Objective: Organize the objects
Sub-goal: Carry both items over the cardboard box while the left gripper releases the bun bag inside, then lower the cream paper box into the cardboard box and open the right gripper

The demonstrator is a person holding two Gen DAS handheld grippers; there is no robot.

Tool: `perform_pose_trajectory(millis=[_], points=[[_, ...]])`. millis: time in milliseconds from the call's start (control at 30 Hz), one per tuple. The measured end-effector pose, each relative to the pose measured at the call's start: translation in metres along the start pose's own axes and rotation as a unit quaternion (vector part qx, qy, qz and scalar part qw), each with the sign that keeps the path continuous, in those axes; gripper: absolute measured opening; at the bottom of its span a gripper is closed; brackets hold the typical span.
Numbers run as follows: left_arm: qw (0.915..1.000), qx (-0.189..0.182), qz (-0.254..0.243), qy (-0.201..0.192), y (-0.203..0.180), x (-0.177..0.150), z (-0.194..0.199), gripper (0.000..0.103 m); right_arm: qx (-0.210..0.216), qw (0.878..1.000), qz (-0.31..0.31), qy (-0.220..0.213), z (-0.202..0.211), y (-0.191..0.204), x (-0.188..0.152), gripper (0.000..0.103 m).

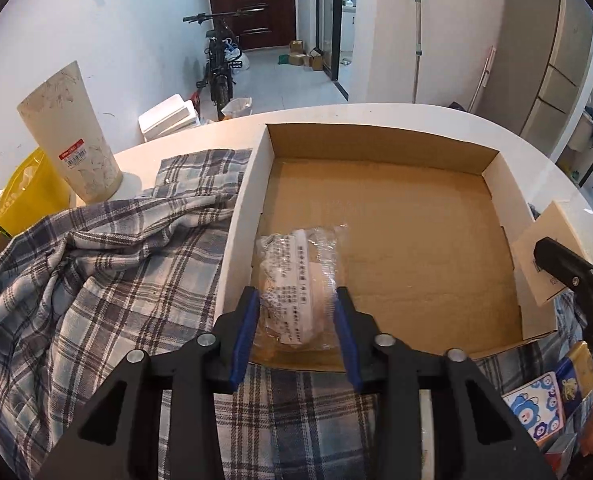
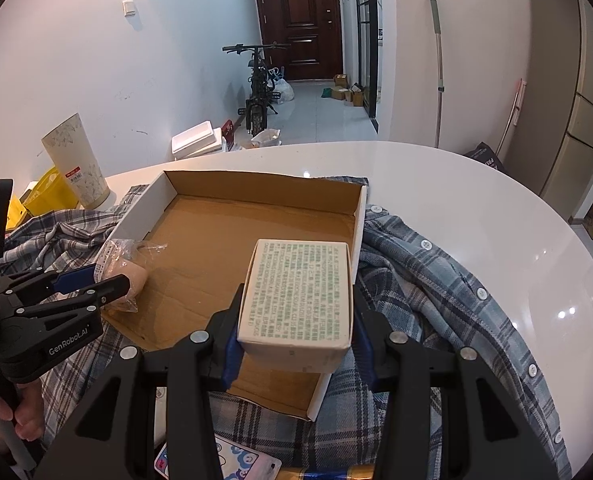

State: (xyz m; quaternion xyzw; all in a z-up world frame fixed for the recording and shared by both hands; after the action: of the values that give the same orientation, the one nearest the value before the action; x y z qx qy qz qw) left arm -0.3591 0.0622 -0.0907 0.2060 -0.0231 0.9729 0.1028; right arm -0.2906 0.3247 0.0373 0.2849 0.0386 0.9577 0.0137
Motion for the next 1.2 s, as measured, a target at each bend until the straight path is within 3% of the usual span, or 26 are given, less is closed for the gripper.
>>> perform_pose_trajectory(millis=[67,133,433,767,1200], points=[[1.0000,-0.008,0.003,0.001,0.000,0.001,0.002,0.069,0.002,1.000,-0.001,-0.001,0.000,0.000,0.000,0.044],[0.9998,-0.018,0.002,-0.005,-0.001,0.001,0.005,0.077,0.005,1.000,-0.002,-0.002,0.001,0.000,0.001,0.044],[0.9981,0.001,-0.028,-0.054,-0.007,-0.001,0.039,0.080,0.020,1.000,-0.003,0.004,-0.004,0.003,0.001,0.044],[0.9956,-0.007,-0.001,-0.094,0.005,-0.009,0.065,0.082,0.014,0.999,-0.007,0.033,-0.015,0.001,-0.006,0.045],[0.9956,-0.001,0.008,-0.093,0.012,-0.017,0.064,0.082,0.012,0.999,-0.001,0.035,-0.017,0.003,-0.011,0.045]])
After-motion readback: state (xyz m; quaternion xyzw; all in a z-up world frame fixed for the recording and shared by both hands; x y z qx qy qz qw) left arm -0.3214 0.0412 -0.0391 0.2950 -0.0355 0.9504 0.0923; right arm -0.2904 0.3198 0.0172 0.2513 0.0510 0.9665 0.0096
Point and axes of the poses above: each gripper's, at about its wrist camera, not at the fingertips, and z roughly against the way its jaws point, y to its left, x to its top, the point moved 3 cm from there along -z, roughly the way its jaws point, and after that the axes turned 10 degrees about y, right-handed, at the moved point
